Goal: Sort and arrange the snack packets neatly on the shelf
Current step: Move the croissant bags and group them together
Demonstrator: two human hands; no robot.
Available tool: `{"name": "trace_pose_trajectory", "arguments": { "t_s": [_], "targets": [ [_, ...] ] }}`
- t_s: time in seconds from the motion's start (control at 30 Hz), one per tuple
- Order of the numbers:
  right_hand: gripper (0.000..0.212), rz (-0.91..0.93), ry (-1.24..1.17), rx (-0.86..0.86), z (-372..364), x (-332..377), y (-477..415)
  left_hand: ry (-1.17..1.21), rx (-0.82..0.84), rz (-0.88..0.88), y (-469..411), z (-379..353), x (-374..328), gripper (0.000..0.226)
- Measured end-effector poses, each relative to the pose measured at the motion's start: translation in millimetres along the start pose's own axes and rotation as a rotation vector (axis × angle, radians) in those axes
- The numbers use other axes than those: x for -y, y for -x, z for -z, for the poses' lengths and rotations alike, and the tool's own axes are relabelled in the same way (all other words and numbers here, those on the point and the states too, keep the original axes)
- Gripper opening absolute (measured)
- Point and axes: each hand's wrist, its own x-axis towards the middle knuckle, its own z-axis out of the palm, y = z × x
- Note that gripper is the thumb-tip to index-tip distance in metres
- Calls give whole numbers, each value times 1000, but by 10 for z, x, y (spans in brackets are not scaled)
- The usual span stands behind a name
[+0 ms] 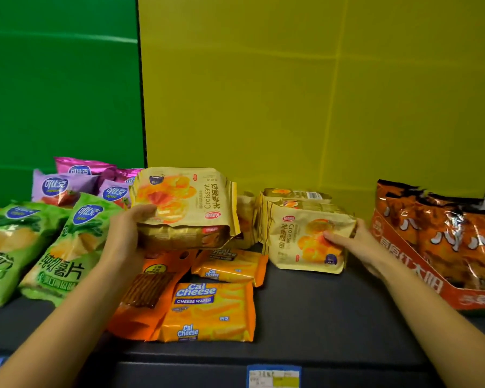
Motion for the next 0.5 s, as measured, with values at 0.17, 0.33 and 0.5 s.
{"name": "trace_pose_trajectory", "arguments": {
  "t_s": [0.17, 0.33, 0.5],
  "targets": [
    [105, 131, 330, -192, -3, 164, 167, 73, 35, 29, 102, 74, 30, 14],
    [40, 368, 482, -145, -243, 319, 641, 92, 22, 23, 114, 170, 52, 16],
    [52, 90, 637, 375, -880, 340, 741, 114, 9, 17, 114, 221, 73, 15]
  ]
}}
